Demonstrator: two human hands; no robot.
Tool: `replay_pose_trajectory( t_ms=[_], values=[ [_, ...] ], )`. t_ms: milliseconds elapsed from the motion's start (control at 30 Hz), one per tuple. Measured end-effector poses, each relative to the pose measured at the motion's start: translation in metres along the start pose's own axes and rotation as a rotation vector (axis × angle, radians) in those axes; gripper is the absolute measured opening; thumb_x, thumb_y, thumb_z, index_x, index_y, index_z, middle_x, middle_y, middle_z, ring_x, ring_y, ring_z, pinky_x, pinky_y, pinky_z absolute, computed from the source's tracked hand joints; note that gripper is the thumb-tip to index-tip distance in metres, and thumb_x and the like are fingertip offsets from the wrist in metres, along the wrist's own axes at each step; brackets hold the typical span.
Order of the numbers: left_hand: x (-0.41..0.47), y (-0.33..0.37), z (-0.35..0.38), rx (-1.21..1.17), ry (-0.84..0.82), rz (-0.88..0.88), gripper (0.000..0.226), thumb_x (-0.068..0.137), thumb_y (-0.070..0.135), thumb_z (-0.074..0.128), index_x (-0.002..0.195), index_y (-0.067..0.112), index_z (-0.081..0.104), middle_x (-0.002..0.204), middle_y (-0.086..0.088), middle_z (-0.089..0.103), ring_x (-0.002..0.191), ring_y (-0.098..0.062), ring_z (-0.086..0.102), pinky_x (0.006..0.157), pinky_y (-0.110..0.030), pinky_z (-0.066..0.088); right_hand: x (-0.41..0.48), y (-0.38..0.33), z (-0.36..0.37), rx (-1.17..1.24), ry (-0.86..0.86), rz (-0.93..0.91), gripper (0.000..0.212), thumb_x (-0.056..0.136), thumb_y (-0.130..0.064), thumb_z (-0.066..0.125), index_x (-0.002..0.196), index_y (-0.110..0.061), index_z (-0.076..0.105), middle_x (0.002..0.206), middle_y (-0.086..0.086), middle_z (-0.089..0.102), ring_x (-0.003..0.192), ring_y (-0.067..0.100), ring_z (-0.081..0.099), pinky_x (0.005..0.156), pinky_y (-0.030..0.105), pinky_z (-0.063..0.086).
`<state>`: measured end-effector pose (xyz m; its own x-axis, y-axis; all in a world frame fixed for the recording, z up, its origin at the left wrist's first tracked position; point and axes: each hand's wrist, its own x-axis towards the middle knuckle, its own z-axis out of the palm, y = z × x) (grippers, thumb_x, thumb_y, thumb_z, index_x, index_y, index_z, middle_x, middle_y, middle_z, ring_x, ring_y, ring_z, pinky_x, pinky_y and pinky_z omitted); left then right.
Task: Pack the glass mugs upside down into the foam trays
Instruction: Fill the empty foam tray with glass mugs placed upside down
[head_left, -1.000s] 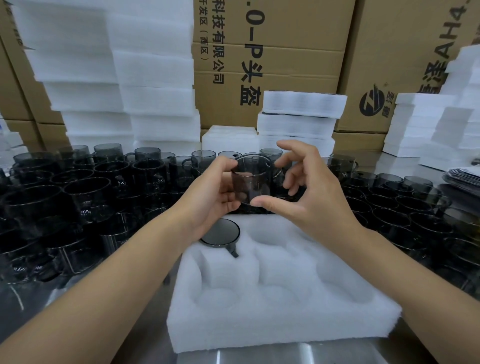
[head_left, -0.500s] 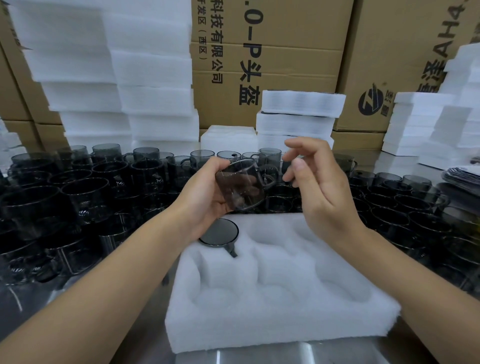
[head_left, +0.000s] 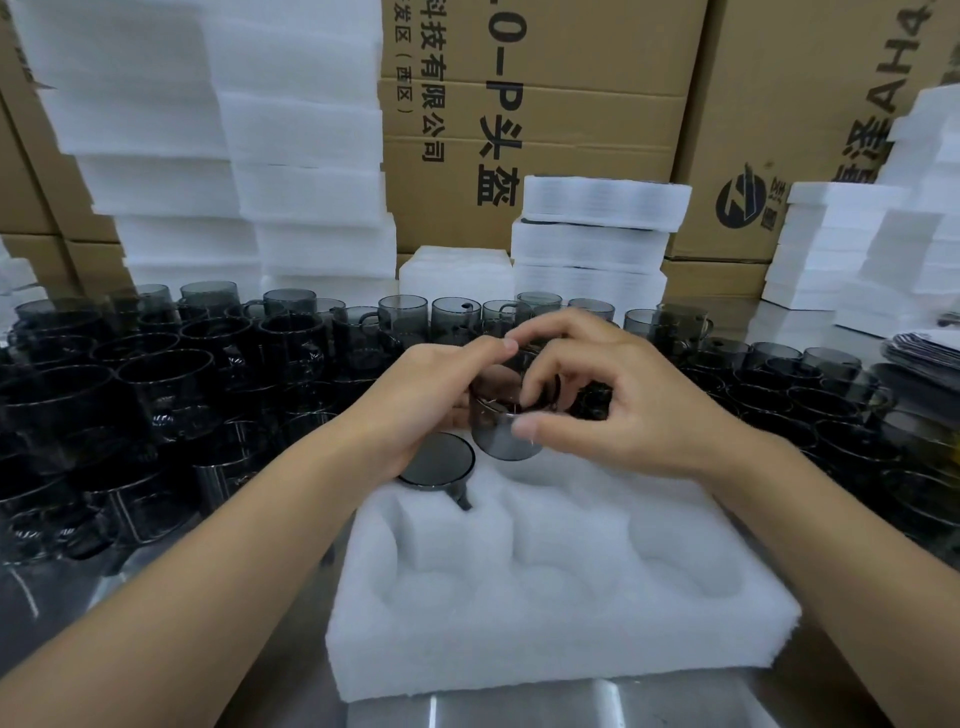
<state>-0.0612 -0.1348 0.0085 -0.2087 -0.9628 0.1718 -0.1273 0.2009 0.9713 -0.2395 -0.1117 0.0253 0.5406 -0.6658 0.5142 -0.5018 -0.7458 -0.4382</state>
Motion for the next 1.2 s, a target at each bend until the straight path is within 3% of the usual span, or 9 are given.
replay_pose_trajectory(
  t_ms=[100,233,367,500,600,733,833,967,1200],
  values=[
    [-0.001,-0.002,0.004,0.07,0.016,0.017,0.034,0.086,0.042,0.059,0.082,0.014,0.078,0.082,-0.001,0.076,0.074,-0.012,0.068,0.07,-0.022,0.051,0.0,-0.001,-0.008,-0.013,-0.117,0.072,0.029,0.065,-0.042,0.083,0.072,-0.019,0.068,0.106,-0.01,0.062,0.085,0.012,0.061,0.08,0.034,0.05],
    [0.001,-0.006,0.009,0.266,0.118,0.084,0.056,0.09,0.054,0.048,0.082,0.005,0.072,0.073,0.005,0.068,0.068,-0.006,0.059,0.071,-0.022,0.047,0.001,0.003,-0.012,-0.028,-0.122,0.16,0.03,0.06,-0.049,0.079,0.061,-0.022,0.065,0.093,-0.014,0.062,0.069,0.0,0.056,0.068,0.022,0.044],
    [0.0,-0.007,0.008,0.445,0.095,0.117,0.063,0.091,0.061,0.039,0.084,0.006,0.068,0.08,-0.005,0.068,0.073,-0.009,0.056,0.082,-0.032,0.047,0.001,0.004,-0.01,-0.055,-0.124,0.168,0.042,0.057,-0.061,0.075,0.084,-0.032,0.06,0.076,-0.019,0.06,0.064,0.001,0.052,0.057,0.011,0.037],
    [-0.002,-0.006,0.009,0.47,0.014,0.075,0.061,0.087,0.065,0.041,0.088,0.013,0.073,0.087,0.012,0.071,0.085,-0.005,0.064,0.091,-0.033,0.046,0.002,0.005,-0.006,-0.083,-0.14,0.176,0.053,0.059,-0.061,0.076,0.103,-0.043,0.052,0.082,-0.022,0.061,0.071,-0.002,0.054,0.06,0.01,0.04],
    [-0.003,-0.007,0.008,0.509,-0.029,0.063,0.067,0.08,0.065,0.049,0.098,0.004,0.069,0.086,0.002,0.065,0.079,-0.012,0.058,0.082,-0.036,0.046,0.002,0.004,-0.009,-0.09,-0.168,0.153,0.051,0.063,-0.052,0.08,0.109,-0.042,0.061,0.09,-0.027,0.062,0.08,-0.009,0.055,0.065,0.006,0.039],
    [-0.004,-0.004,0.006,0.541,-0.115,0.055,0.045,0.08,0.06,0.057,0.091,0.02,0.075,0.093,-0.006,0.073,0.08,-0.015,0.063,0.091,-0.042,0.048,0.002,0.002,-0.009,-0.103,-0.24,0.127,0.054,0.07,-0.045,0.079,0.12,-0.041,0.061,0.092,-0.021,0.058,0.085,-0.007,0.053,0.071,0.007,0.038],
    [-0.005,0.0,-0.001,0.59,-0.19,0.005,0.056,0.07,0.066,0.056,0.096,0.02,0.073,0.101,-0.008,0.071,0.086,-0.012,0.063,0.092,-0.037,0.047,0.002,0.003,-0.009,-0.079,-0.247,0.165,0.055,0.069,-0.046,0.078,0.121,-0.044,0.06,0.09,-0.02,0.057,0.083,-0.004,0.054,0.072,0.01,0.041],
    [-0.006,0.002,-0.012,0.607,-0.283,0.016,0.035,0.077,0.059,0.062,0.1,0.035,0.071,0.103,0.015,0.071,0.104,-0.003,0.063,0.102,-0.035,0.045,0.002,0.004,-0.009,-0.073,-0.284,0.217,0.053,0.07,-0.048,0.077,0.12,-0.046,0.06,0.09,-0.023,0.057,0.079,-0.005,0.052,0.068,0.009,0.039],
    [-0.005,-0.003,-0.013,0.672,-0.271,0.033,0.033,0.077,0.061,0.061,0.094,0.036,0.073,0.091,0.012,0.073,0.09,-0.008,0.066,0.091,-0.029,0.05,0.001,0.005,-0.008,-0.129,-0.314,0.205,0.054,0.068,-0.053,0.076,0.117,-0.052,0.055,0.101,-0.016,0.059,0.094,0.002,0.053,0.082,0.021,0.041]
  ],
)
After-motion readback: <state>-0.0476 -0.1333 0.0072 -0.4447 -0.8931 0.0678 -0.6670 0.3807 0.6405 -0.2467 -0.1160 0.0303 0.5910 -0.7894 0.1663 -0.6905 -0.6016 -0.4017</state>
